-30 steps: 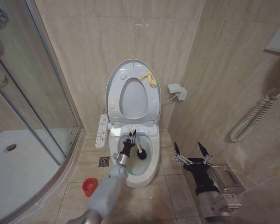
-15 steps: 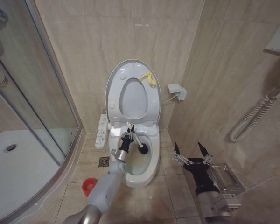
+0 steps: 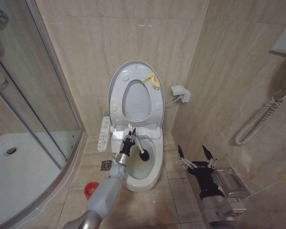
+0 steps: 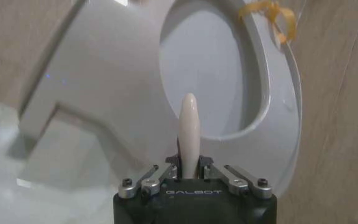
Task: Open the toilet lid, clean the toilet bowl with a toilet brush, close the toilet lid, and flush.
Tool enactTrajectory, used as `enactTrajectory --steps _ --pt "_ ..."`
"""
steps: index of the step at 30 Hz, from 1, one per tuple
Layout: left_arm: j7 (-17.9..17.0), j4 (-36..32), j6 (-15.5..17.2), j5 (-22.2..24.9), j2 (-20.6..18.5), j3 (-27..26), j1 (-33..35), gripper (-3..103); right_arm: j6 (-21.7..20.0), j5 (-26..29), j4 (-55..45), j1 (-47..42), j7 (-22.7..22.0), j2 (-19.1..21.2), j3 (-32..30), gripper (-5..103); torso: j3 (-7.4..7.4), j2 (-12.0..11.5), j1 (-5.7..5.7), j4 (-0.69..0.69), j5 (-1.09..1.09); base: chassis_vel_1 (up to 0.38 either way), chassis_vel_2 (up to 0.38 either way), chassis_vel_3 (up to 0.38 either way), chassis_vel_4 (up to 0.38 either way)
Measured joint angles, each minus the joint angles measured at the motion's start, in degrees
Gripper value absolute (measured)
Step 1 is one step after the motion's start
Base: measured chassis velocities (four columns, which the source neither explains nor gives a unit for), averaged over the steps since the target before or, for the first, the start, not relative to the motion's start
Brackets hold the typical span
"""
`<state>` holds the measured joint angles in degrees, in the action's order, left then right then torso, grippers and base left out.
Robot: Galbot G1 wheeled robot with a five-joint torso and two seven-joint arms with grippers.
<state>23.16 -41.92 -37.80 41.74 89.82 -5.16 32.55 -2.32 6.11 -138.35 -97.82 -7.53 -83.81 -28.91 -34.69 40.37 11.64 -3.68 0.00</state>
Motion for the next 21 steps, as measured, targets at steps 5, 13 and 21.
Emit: enactTrajectory --steps 5,13,21 --pt "1.42 0.42 0.74 1.15 0.31 0.8 2.86 18 0.0 0.0 0.0 0.0 0.0 0.0 0.0 100 0.01 0.0 -0.01 0.05 0.0 0.0 0.0 0.0 0.0" --pt "1.89 -6.45 2.37 4.42 -4.12 1.67 4.43 18 0.0 0.0 0.0 0.0 0.0 0.0 0.0 100 0.0 -0.01 0.0 -0.03 -0.03 0.0 0.0 0.0 0.0" --pt "1.51 -11.53 1.36 -3.43 -9.06 0.99 5.36 18 0.0 0.0 0.0 0.0 0.0 0.0 0.0 100 0.0 -0.01 -0.01 0.02 -0.01 0.0 0.0 0.0 0.0"
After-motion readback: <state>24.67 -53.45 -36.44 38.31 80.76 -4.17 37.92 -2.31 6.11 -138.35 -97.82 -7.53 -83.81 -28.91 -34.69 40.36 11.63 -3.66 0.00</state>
